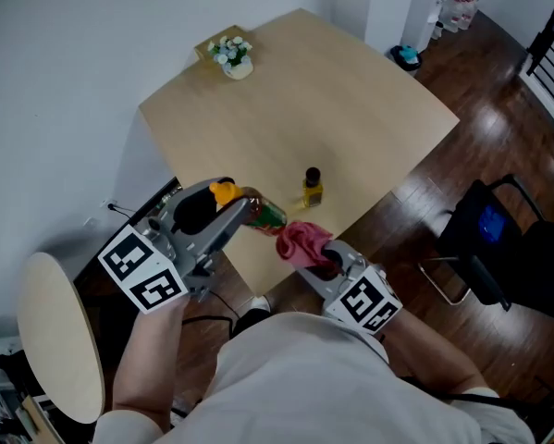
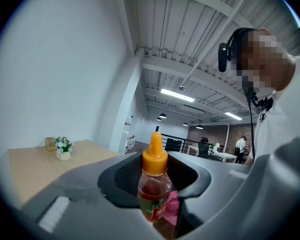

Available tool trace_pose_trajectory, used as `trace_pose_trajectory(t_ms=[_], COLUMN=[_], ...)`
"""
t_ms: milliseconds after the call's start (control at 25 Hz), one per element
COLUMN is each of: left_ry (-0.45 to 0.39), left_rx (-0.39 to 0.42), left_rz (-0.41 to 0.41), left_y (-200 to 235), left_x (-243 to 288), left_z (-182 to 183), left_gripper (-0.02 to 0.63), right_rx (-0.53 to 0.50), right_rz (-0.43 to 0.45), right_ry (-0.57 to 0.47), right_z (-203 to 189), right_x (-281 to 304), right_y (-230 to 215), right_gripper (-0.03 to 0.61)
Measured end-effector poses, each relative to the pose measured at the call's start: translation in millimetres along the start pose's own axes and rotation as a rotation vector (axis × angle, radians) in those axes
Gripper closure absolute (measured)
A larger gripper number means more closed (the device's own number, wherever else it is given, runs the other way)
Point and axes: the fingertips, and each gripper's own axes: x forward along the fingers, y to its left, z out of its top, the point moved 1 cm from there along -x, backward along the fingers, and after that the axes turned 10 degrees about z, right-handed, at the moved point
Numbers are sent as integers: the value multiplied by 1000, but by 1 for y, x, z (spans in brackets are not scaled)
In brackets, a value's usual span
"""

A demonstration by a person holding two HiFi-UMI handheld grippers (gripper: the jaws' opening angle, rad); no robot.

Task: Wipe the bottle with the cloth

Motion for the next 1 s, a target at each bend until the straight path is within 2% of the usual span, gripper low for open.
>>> trace_pose_trajectory(t_ms=[120,240,400,520,640,920,1000], left_ry=[12,46,84,91,92,22,8], left_rx=[28,70,108,129,136,48,40], left_rz=[-5,-25,-78,-112,-117,-127,-119], left_y=[-1,-8,-24,-35,-32,-24,-18], left_x=[-8,-17,-22,-28,-39,-62,-65], left_z=[-4,-13,-27,-31,-30,-16,-10], left_gripper=[456,456,456,456,456,456,457], right_rx=[-14,-74,-115,-105,-70,78,100], right_rz=[-42,-52,27,91,92,98,73], right_ry=[-31,-94,-202,-245,-211,-92,-96], right_z=[15,57,116,135,123,49,44], right_x=[-22,-39,-38,-26,-12,27,24], right_y=[-17,-23,-13,0,1,7,6], right_gripper=[505,505,505,505,505,505,505])
